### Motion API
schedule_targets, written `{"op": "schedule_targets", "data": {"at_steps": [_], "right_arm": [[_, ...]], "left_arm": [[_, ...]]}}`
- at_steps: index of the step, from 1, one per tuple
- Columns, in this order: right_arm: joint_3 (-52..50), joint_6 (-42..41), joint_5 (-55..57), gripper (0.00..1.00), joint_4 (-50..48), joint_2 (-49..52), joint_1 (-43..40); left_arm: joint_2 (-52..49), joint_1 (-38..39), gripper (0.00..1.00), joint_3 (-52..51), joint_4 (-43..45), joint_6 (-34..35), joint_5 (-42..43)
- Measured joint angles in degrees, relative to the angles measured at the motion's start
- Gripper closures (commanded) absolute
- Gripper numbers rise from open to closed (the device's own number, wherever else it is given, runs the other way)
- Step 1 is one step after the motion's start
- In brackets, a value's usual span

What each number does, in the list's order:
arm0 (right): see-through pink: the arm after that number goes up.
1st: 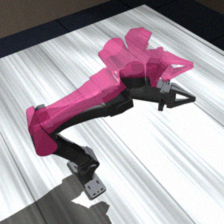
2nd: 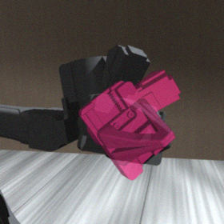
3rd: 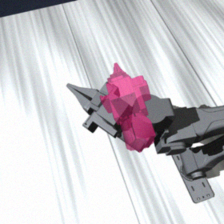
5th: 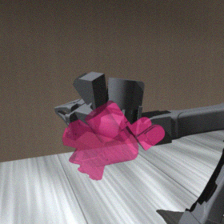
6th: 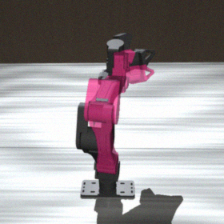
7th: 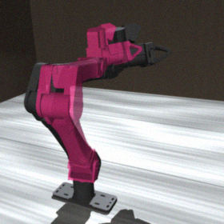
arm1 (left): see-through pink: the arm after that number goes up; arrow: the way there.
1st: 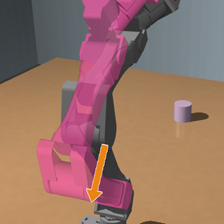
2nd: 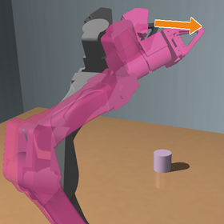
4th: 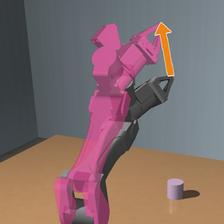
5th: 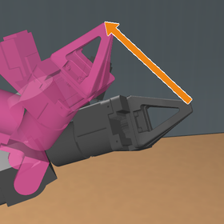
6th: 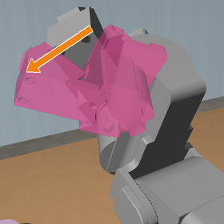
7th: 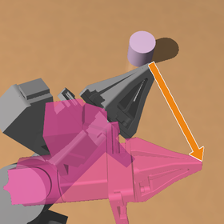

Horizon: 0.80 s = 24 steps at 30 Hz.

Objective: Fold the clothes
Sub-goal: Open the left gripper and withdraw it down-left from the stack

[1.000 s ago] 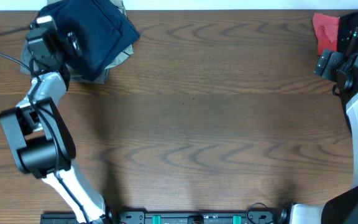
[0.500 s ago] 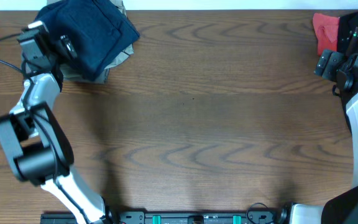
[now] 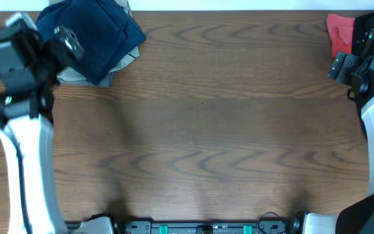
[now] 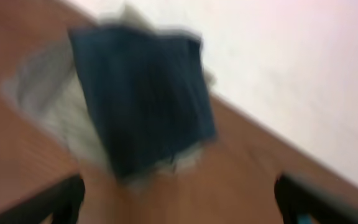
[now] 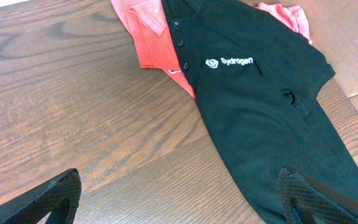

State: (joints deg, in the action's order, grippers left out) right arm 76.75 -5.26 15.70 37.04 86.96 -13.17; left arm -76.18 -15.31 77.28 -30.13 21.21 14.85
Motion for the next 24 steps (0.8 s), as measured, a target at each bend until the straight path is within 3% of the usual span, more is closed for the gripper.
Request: {"op": "schedule_targets", "data": {"at_steps": [2, 7, 17, 24], "right_arm": [[0.00, 0.00, 0.00, 0.01, 0.02, 0.00, 0.00], [0.00, 0.00, 0.00, 0.01, 0.07, 0.00, 0.00], [0.00, 0.00, -0.02, 0.01, 0.02, 0.00, 0.00], [0.00, 0.00, 0.00, 0.01, 0.07, 0.00, 0.00]], "left_arm": [[4.37, 0.02, 0.02, 0.00, -8.79, 0.70, 1.84], [14.03, 0.00, 0.02, -1.70, -19.98, -0.04, 3.85], [36.76, 0.00, 0.02, -18.45, -26.23, 1.42, 5.88], [40.41, 0.00, 0.02, -20.59, -32.63, 3.04, 6.12]]}}
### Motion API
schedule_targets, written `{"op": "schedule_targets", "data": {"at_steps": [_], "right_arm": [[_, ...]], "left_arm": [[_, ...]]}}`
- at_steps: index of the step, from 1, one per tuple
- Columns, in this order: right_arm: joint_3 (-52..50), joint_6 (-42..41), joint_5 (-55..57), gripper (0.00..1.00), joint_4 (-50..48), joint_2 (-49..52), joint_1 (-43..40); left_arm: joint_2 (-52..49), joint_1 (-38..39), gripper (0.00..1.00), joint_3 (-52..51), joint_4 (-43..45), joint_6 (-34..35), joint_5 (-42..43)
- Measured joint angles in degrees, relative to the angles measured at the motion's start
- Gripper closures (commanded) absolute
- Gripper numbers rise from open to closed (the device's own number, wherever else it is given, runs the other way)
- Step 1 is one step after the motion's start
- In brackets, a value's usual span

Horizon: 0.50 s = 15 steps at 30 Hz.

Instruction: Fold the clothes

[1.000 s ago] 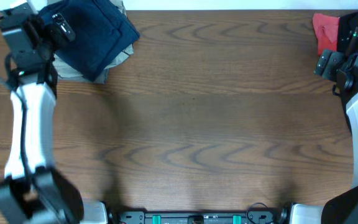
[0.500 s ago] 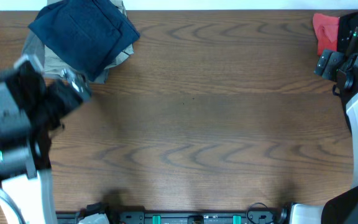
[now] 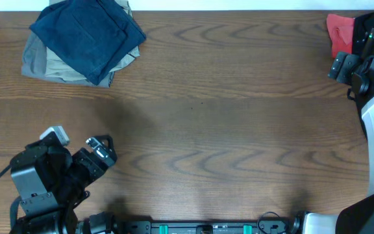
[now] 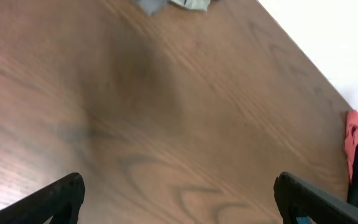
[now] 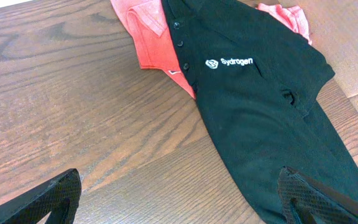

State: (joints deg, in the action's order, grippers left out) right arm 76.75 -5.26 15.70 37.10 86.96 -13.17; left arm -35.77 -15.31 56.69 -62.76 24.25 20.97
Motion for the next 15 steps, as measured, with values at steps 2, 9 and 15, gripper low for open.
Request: {"op": "schedule_targets", "data": {"at_steps": [2, 9, 15], "right_arm": [[0.00, 0.00, 0.00, 0.01, -0.02, 0.00, 0.00], [0.00, 0.00, 0.00, 0.01, -0.02, 0.00, 0.00], [0.00, 0.00, 0.00, 0.01, -0.02, 0.00, 0.00]], "left_arm": [[-0.02, 0.00, 0.02, 0.00, -0.66, 0.00, 0.09], [-0.02, 0.00, 0.02, 0.00, -1.18, -0.04, -0.35], [0.07, 0.11, 0.02, -0.39, -3.37, -2.27, -0.39]]}}
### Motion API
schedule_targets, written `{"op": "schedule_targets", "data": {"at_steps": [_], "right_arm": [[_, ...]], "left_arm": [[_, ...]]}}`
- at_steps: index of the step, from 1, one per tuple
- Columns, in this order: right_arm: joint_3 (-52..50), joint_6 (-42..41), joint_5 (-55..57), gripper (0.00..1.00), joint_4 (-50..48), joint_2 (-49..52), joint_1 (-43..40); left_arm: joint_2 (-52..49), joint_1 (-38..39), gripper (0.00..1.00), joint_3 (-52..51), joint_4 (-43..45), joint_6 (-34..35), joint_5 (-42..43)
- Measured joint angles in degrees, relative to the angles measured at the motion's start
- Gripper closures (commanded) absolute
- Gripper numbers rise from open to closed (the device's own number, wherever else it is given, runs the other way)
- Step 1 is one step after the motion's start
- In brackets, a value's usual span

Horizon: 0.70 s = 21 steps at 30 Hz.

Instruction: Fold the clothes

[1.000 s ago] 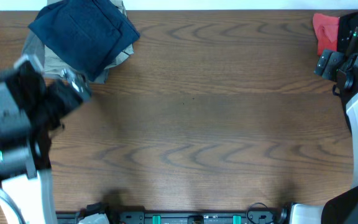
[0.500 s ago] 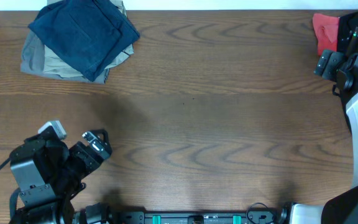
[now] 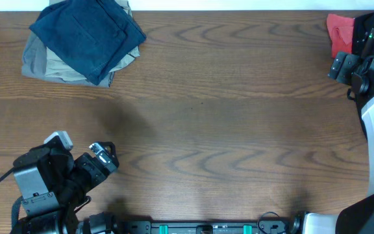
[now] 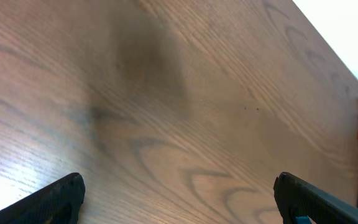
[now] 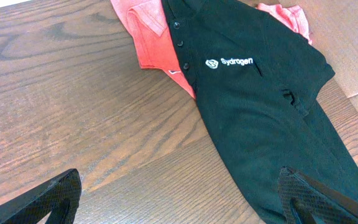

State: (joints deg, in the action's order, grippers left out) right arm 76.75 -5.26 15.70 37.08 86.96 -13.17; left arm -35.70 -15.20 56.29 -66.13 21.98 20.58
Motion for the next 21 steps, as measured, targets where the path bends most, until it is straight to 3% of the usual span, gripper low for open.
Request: {"op": "schedule_targets", "data": {"at_steps": [4, 12, 21], "right_arm": [[0.00, 0.00, 0.00, 0.01, -0.02, 0.00, 0.00], [0.00, 0.00, -0.02, 0.01, -0.02, 0.00, 0.00], [0.00, 0.00, -0.02, 0.01, 0.00, 0.00, 0.00]], "left_arm": [[2.14, 1.66, 0.02, -4.17, 3.82, -3.96, -0.04], [14.82, 11.39, 0.02, -22.16, 31.87, -11.78, -0.33], [26.97, 12.07, 0.02, -42.77, 56.13, -13.51, -0.42]]}}
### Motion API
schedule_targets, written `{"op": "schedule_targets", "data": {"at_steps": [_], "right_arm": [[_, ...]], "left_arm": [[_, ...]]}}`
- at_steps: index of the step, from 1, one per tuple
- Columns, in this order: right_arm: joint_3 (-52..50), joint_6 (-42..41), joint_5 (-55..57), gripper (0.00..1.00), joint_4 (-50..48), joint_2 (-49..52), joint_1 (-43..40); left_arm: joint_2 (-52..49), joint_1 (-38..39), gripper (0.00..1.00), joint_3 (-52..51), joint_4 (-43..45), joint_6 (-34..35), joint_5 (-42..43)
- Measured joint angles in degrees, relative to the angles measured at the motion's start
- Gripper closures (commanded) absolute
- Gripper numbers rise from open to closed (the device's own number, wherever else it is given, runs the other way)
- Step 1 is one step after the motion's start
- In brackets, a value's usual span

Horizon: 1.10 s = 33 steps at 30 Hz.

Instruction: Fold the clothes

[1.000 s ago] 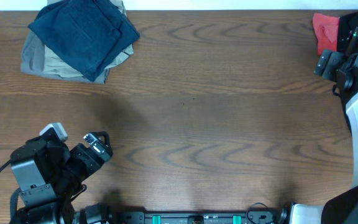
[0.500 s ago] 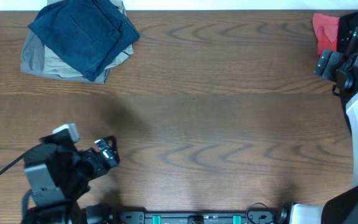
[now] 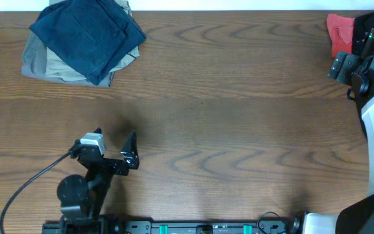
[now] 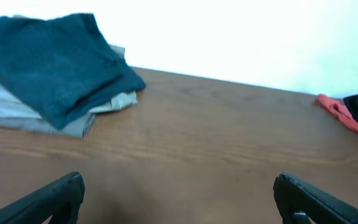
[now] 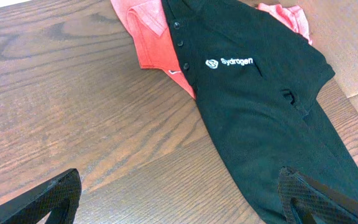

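Note:
A folded dark blue garment lies on a folded grey one at the table's far left corner; both also show in the left wrist view, blue over grey. A black polo shirt lies over a red garment at the far right; the red one shows from overhead. My left gripper stands open near the front left, holding nothing. My right gripper is open just short of the black shirt.
The wooden table stretches between the two piles. The right arm runs along the right edge. A black cable trails from the left arm at the front left. A pale wall lies beyond the far edge.
My left arm has drawn back to the front edge and its gripper now points level toward the far side, so the folded pile is in its view. The right arm has not moved.
My left gripper was at the far left by the blue and grey pile. It then stood at the front left, facing down at bare table. Now it is low at the front, looking across the table. The right gripper stayed open by the black shirt.

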State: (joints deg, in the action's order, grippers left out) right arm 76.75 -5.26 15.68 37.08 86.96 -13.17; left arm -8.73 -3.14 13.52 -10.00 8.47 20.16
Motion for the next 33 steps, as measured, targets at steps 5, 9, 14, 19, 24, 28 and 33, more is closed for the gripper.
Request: {"op": "schedule_targets", "data": {"at_steps": [5, 9, 14, 19, 24, 28, 33], "right_arm": [[0.00, 0.00, 0.02, 0.01, -0.02, 0.00, 0.00], [0.00, 0.00, 0.02, 0.01, -0.02, 0.00, 0.00], [0.00, 0.00, 0.00, 0.01, 0.00, 0.00, 0.00], [0.00, 0.00, 0.02, 0.01, 0.00, 0.00, 0.00], [0.00, 0.00, 0.00, 0.01, 0.00, 0.00, 0.00], [0.00, 0.00, 0.00, 0.01, 0.00, 0.00, 0.00], [0.00, 0.00, 0.02, 0.01, -0.02, 0.00, 0.00]], "left_arm": [[2.93, 0.00, 0.02, -6.19, 5.11, 0.00, -1.53], [4.81, 0.00, 0.02, -9.49, 9.01, -0.04, -3.91], [6.49, 0.00, 0.02, -10.19, 10.40, -0.17, -7.15], [7.93, 0.57, 0.02, -10.32, 10.88, -0.20, -10.12], [8.13, 1.55, 0.02, -12.44, 13.20, -0.20, -12.07], [8.15, 1.75, 0.02, -13.18, 12.96, -0.20, -13.31], [8.09, 1.75, 0.02, -13.03, 9.25, -0.20, -16.15]]}}
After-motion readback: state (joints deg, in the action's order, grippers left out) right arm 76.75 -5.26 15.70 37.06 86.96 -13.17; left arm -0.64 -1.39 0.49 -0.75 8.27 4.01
